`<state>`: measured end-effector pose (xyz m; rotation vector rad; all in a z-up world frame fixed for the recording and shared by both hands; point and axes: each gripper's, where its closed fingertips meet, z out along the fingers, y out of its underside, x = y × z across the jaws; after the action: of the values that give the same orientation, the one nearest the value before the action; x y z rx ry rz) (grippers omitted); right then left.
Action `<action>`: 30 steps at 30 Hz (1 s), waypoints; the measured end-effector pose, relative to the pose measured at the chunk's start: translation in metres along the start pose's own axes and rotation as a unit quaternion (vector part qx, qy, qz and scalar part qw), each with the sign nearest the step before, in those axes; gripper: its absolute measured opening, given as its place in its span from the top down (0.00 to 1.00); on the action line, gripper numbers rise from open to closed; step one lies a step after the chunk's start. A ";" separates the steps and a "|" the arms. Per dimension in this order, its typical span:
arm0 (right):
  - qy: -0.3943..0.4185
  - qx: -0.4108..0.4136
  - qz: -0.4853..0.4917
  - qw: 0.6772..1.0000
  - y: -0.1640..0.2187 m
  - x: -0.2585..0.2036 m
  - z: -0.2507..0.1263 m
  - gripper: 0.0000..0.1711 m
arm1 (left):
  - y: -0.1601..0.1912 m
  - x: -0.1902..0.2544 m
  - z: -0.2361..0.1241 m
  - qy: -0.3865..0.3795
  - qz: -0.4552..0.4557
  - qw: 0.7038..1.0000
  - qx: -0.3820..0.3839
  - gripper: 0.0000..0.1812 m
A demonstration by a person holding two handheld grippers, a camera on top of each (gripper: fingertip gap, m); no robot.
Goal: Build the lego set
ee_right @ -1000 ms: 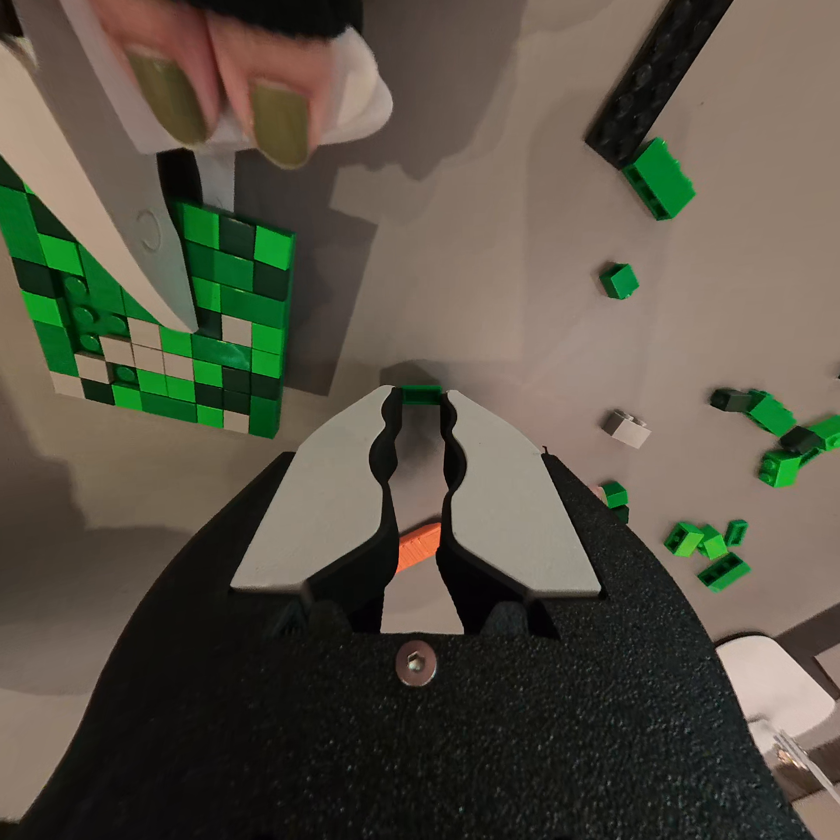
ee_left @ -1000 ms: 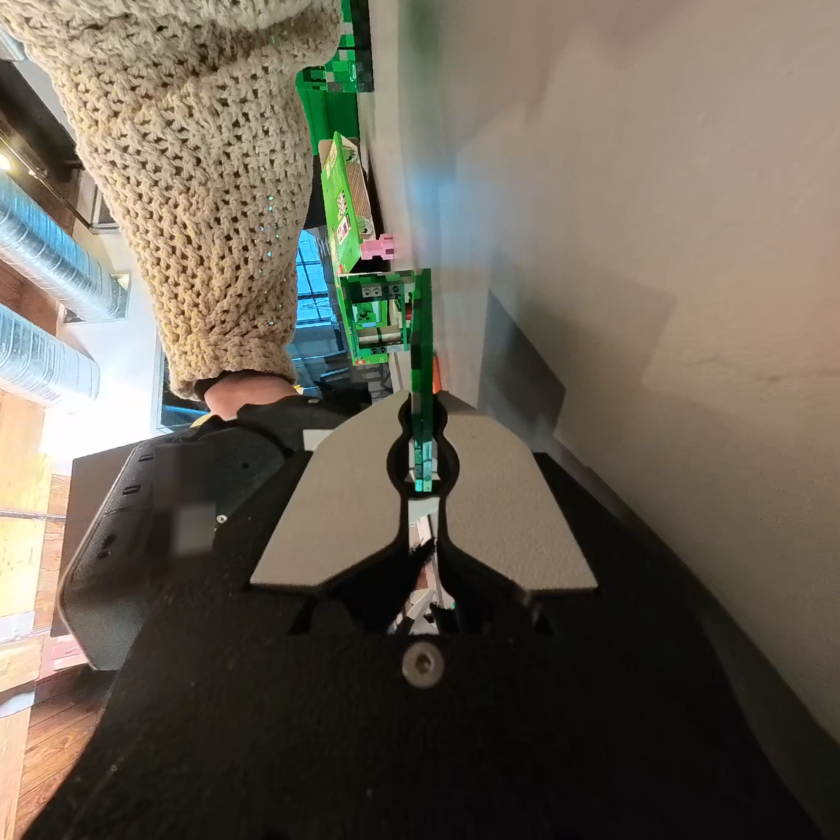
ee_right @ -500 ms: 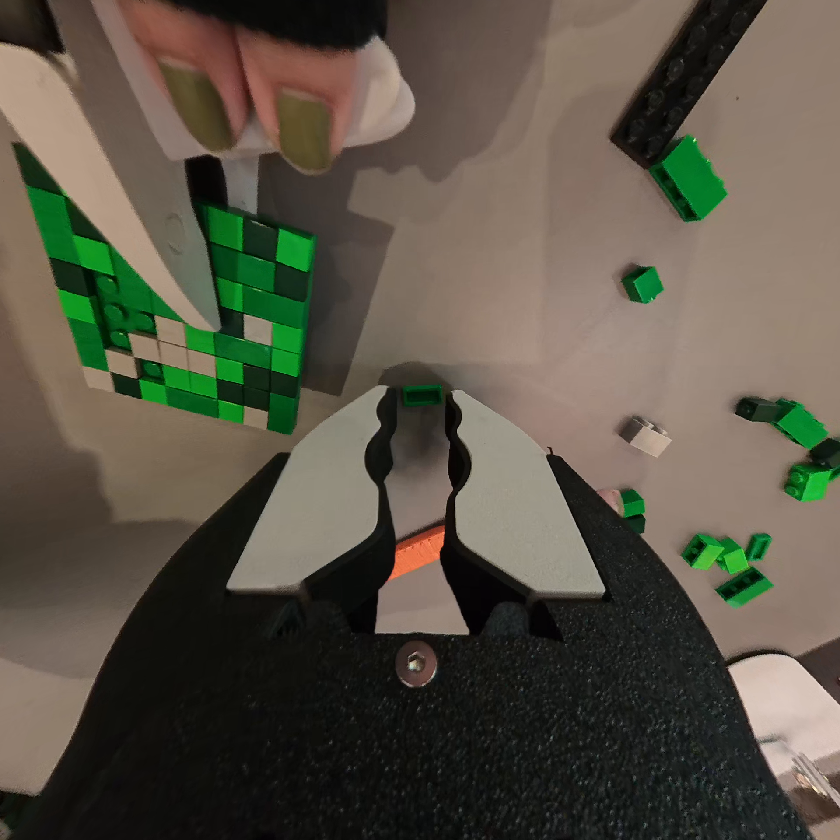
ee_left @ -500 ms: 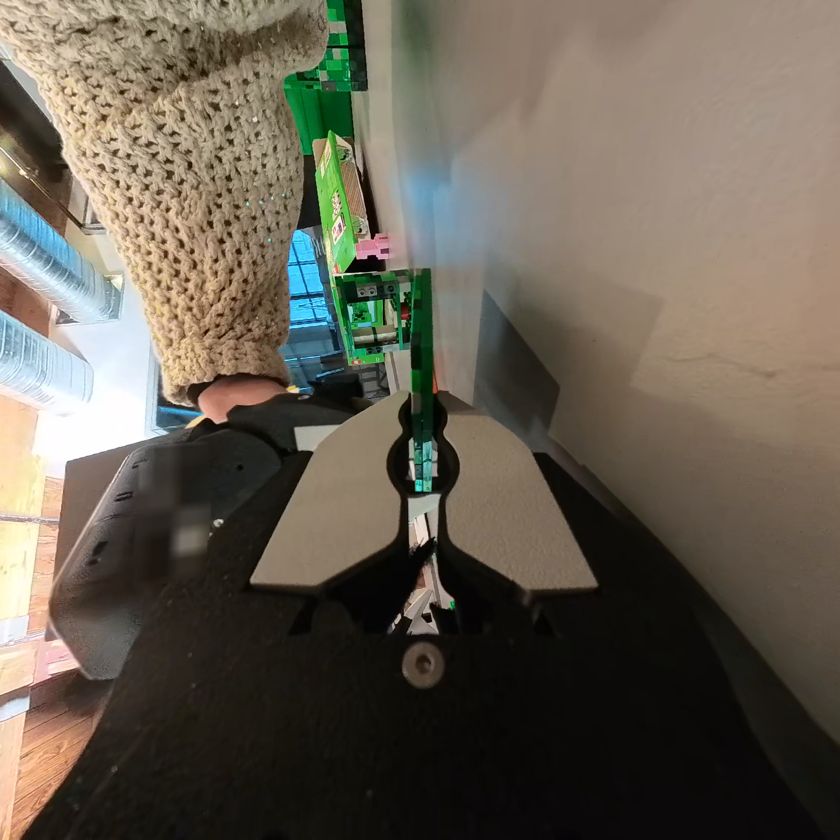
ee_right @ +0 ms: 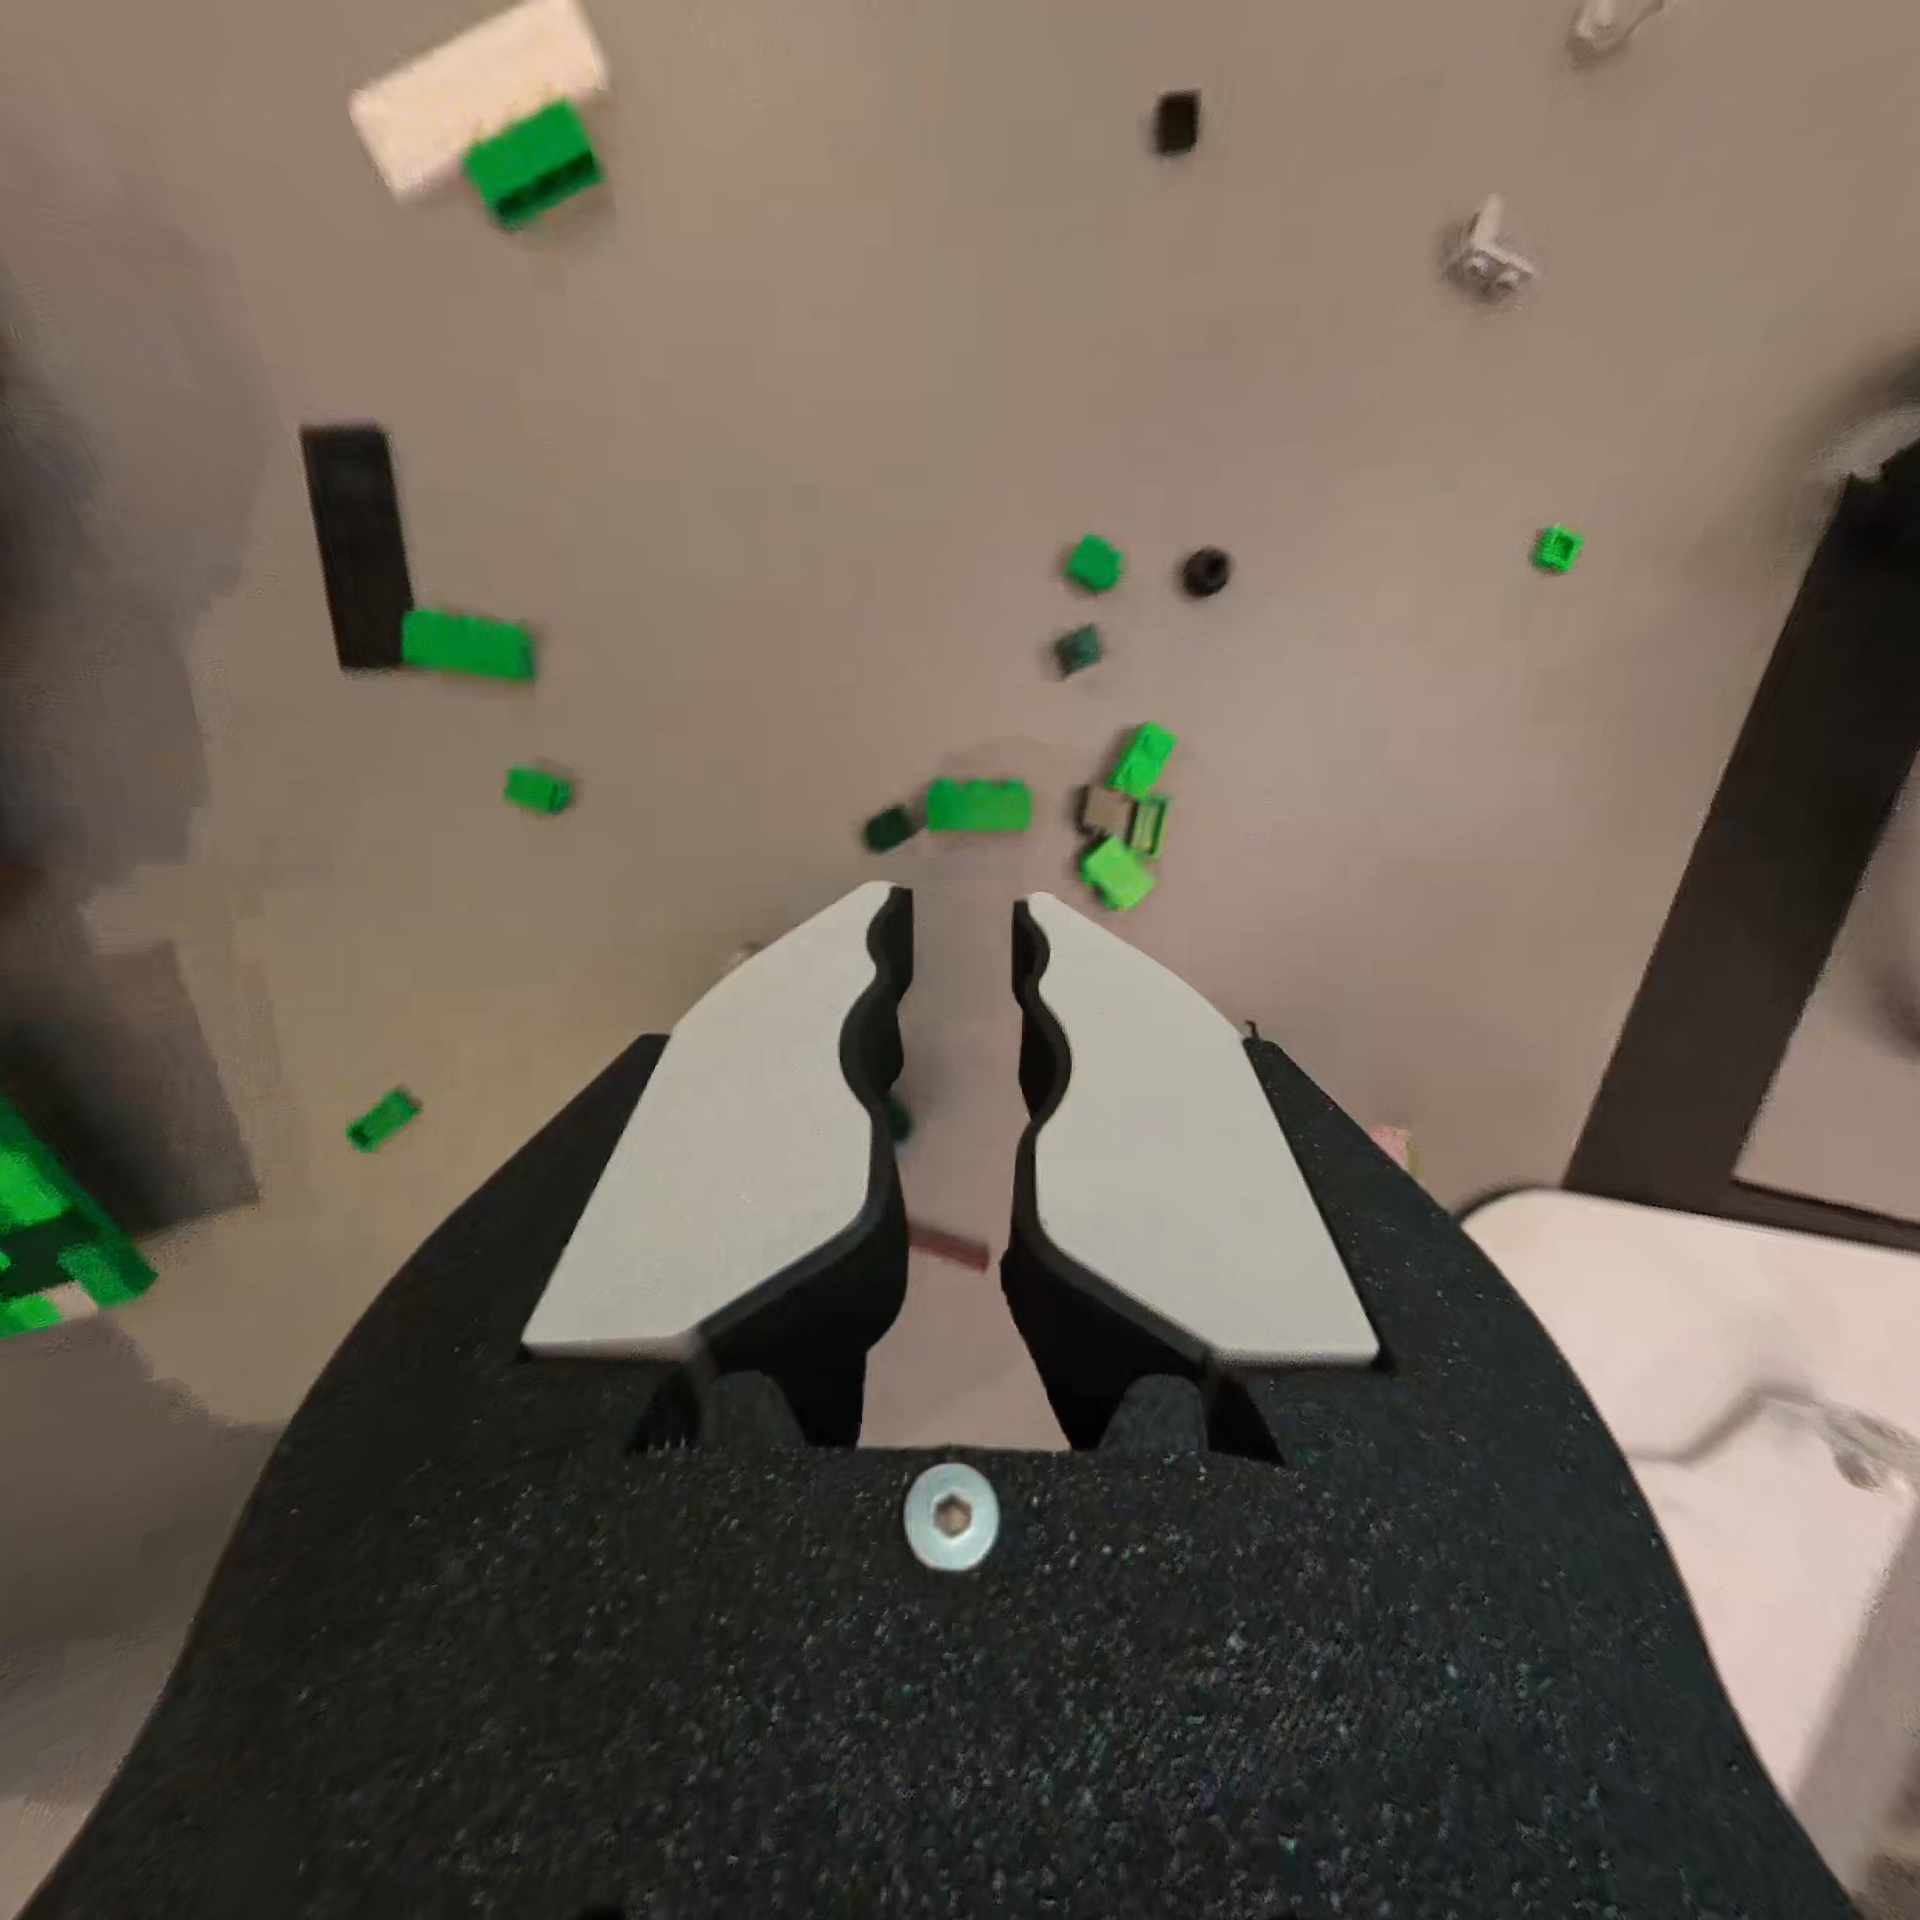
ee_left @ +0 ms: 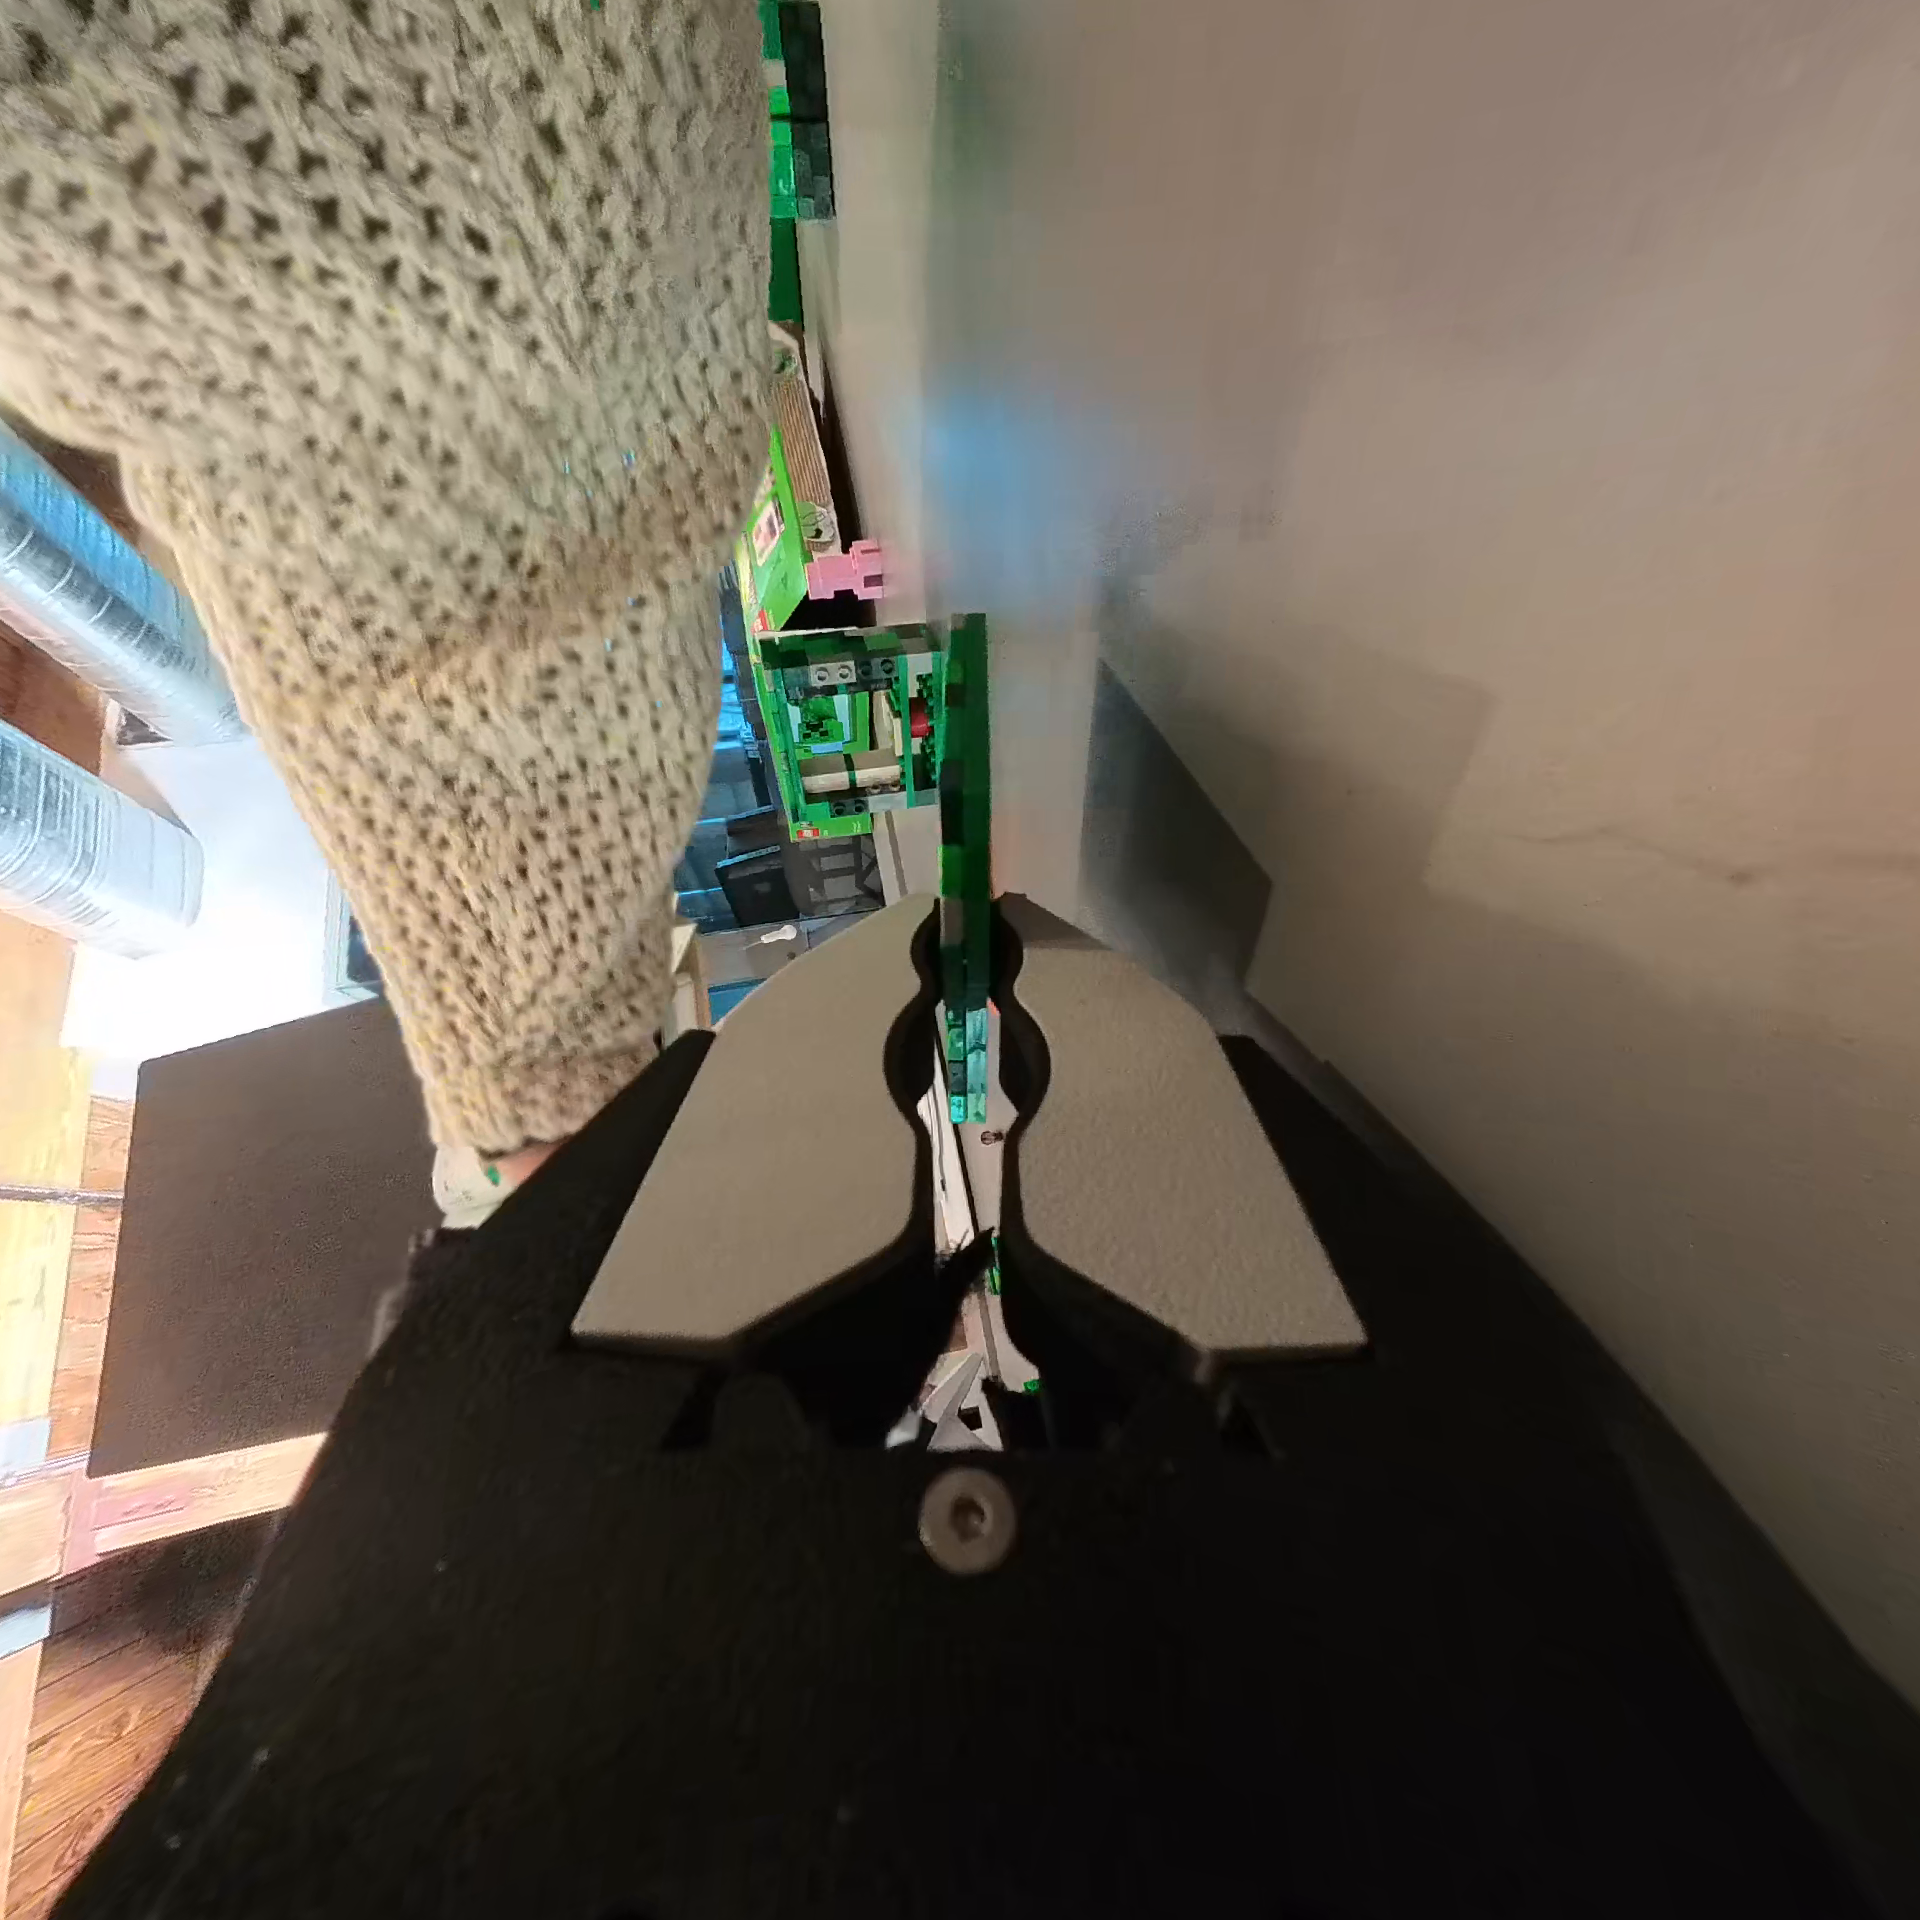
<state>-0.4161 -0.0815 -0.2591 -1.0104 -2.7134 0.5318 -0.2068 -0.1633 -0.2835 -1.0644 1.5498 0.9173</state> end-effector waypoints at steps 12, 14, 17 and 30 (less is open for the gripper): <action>-0.043 0.008 -0.071 0.996 -0.028 0.025 0.048 0.90 | 0.000 0.002 0.001 0.006 -0.004 1.000 -0.001 0.97; -0.028 -0.017 -0.101 0.994 -0.025 0.029 0.049 0.90 | 0.000 0.002 0.000 0.006 -0.003 1.000 -0.001 0.97; 0.020 -0.048 -0.087 0.995 -0.018 0.050 0.043 0.90 | 0.001 0.002 0.000 0.007 -0.006 1.000 -0.001 0.97; 0.066 0.065 0.165 0.982 -0.045 0.125 0.053 0.92 | -0.001 0.003 0.001 0.011 -0.007 1.000 0.001 0.97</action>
<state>-0.5528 -0.0444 -0.2825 -1.4148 -2.3735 0.6609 -0.2062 -0.1632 -0.2870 -1.0847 1.5599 0.8973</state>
